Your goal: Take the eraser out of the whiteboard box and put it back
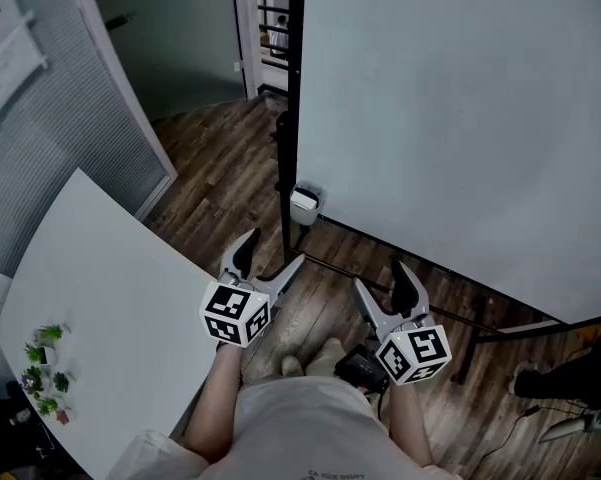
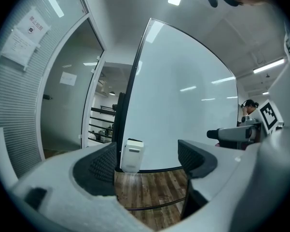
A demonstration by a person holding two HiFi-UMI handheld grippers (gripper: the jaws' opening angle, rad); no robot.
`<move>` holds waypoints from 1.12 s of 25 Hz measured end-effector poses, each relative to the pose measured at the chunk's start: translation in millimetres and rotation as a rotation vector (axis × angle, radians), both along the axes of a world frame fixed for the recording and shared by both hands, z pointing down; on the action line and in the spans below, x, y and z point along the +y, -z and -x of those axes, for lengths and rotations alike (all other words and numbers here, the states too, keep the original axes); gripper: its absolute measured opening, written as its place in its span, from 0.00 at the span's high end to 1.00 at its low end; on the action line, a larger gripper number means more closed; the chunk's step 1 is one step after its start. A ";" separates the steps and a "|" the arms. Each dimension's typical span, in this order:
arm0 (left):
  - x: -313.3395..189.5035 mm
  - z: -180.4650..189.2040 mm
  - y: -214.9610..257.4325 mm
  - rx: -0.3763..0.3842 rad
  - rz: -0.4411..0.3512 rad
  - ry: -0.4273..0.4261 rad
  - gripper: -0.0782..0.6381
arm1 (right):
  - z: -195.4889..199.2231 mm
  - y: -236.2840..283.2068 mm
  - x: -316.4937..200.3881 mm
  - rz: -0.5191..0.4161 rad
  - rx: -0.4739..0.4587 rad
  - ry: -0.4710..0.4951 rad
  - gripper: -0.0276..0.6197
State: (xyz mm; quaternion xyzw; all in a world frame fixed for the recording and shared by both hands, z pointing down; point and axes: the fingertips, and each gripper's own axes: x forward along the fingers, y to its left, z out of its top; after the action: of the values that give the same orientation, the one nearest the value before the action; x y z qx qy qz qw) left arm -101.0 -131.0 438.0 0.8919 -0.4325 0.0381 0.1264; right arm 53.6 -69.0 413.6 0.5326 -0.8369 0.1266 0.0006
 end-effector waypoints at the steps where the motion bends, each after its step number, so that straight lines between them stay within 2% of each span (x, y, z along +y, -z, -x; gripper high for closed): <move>1: -2.1 0.0 0.5 0.004 0.000 0.000 0.35 | 1.4 1.5 -2.3 -0.004 0.000 0.003 0.42; 10: -35.0 -5.8 2.6 -0.002 -0.006 -0.003 0.35 | 9.6 5.0 -33.9 -0.019 0.008 0.034 0.42; 20: -61.0 -18.5 -9.7 -0.023 0.015 0.003 0.36 | -3.6 -6.0 -56.9 0.013 -0.022 0.032 0.43; 28: -74.9 -24.9 -22.0 -0.086 0.024 0.019 0.37 | -10.6 -16.4 -68.3 0.038 -0.033 0.041 0.43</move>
State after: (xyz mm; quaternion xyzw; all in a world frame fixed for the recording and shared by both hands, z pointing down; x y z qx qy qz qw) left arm -76.1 -205.8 460.0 0.8838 -0.4453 0.0803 0.1188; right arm 64.2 -137.3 430.0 0.5133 -0.8449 0.1508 -0.0005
